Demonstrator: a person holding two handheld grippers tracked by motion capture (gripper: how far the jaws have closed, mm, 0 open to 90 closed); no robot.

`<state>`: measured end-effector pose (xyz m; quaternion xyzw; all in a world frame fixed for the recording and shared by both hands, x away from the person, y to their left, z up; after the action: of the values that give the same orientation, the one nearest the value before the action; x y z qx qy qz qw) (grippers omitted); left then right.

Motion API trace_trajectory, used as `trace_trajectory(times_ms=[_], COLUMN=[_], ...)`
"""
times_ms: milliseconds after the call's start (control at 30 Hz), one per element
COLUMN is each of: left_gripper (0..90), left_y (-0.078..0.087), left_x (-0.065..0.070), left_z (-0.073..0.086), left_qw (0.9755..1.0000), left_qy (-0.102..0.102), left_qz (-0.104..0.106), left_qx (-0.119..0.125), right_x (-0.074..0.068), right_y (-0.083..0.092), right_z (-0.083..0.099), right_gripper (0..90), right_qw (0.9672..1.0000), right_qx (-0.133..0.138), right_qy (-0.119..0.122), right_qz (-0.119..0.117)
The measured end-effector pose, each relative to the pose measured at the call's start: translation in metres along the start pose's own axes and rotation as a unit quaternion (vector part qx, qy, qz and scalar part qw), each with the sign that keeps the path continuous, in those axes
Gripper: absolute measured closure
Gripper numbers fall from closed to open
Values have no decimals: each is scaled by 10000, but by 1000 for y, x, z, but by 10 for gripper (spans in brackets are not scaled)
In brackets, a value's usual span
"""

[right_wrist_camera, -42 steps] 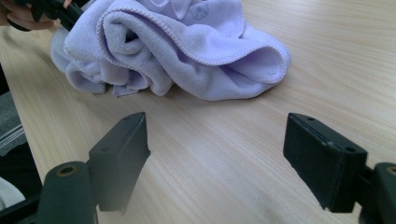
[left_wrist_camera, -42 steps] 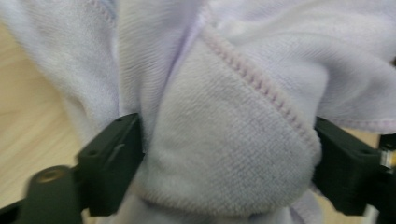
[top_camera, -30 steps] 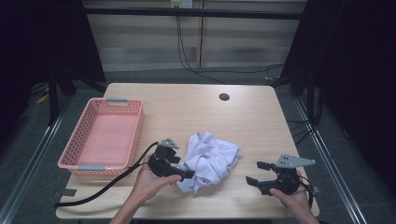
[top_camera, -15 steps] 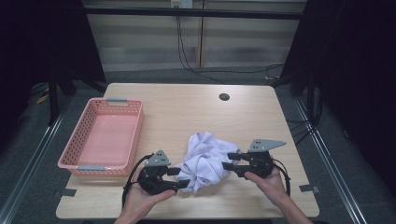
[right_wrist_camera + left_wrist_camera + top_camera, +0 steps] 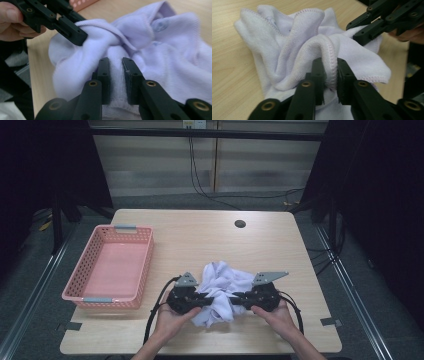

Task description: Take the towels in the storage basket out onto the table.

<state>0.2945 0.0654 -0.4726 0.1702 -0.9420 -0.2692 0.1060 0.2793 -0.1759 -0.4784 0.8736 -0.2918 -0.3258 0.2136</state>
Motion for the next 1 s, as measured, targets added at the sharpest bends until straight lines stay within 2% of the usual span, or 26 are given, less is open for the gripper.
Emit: trace_trajectory(times_ms=[100, 167, 300, 333, 400, 433, 467, 500, 567, 600, 633, 667, 700, 733, 767, 800, 833, 867, 900, 967, 1000], left_gripper=[822, 823, 824, 824, 825, 825, 826, 841, 841, 842, 843, 841, 841, 841, 838, 820, 736, 629, 599, 537, 525], left_y=[13, 22, 45, 51, 60, 65, 71, 74, 85, 89, 92, 92, 90, 86, 83, 79, 76, 74, 74, 73, 73], left_x=[-3, -5, -12, -14, -17, -18, -18, -18, -19, -19, -19, -19, -19, -19, -19, -20, -21, -21, -21, -20, -20], left_z=[-1, -2, -4, -5, -5, -4, -3, -2, 2, 4, 8, 11, 13, 15, 16, 16, 16, 16, 15, 12, 10], left_qw=[9998, 9994, 9971, 9969, 9958, 9952, 9946, 9943, 9929, 9927, 9930, 9935, 9945, 9943, 9944, 9946, 9954, 9957, 9954, 9953, 9951], left_qy=[18, 89, 262, 266, 292, 339, 341, 342, 427, 490, 469, 466, 488, 560, 594, 609, 614, 645, 633, 571, 548], left_qz=[-124, -65, -234, -302, -436, -456, -519, -564, -692, -635, -689, -704, -628, -612, -607, -597, -540, -490, -553, -607, -637], left_qx=[139, 317, 670, 677, 756, 801, 826, 839, 871, 902, 842, 769, 684, 675, 635, 584, 493, 450, 469, 489, 521], right_x=[6, 12, 23, 27, 39, 39, 42, 47, 53, 58, 64, 75, 75, 78, 79, 78, 78, 77, 75, 71, 63], right_y=[9, 17, 34, 40, 61, 61, 69, 79, 92, 99, 105, 115, 115, 116, 114, 112, 110, 107, 106, 106, 107], right_z=[-5, -7, -12, -14, -19, -19, -21, -23, -24, -24, -23, -19, -19, -17, -15, -13, -13, -12, -13, -16, -19], right_gripper=[780, 788, 807, 809, 812, 812, 811, 811, 811, 811, 811, 804, 804, 802, 794, 762, 709, 661, 628, 568, 567], right_qw=[9997, 9991, 9969, 9960, 9918, 9918, 9899, 9881, 9839, 9823, 9802, 9757, 9757, 9766, 9771, 9762, 9754, 9767, 9785, 9798, 9808], right_qx=[209, 350, 656, 733, 1030, 1030, 1142, 1282, 1429, 1489, 1539, 1637, 1637, 1595, 1513, 1470, 1459, 1408, 1372, 1402, 1454], right_qy=[-137, -210, -370, -383, -588, -588, -641, -673, -687, -691, -743, -850, -850, -873, -835, -788, -819, -788, -736, -724, -666], right_qz=[46, 119, 222, 328, 468, 468, 552, 520, 819, 908, 998, 1185, 1185, 1148, 1241, 1387, 1437, 1413, 1354, 1233, 1114])
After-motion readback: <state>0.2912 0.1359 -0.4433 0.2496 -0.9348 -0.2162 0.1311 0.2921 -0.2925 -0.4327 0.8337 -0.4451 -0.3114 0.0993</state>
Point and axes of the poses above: each handheld gripper's, and its own axes: y roughly backward along the jaws, z roughly out of its underside, x roughly to its right, the point moved 3 cm from there along -y, roughly forward along the jaws, and after that the axes turned 14 degrees about -y, right-handed, at the moved point
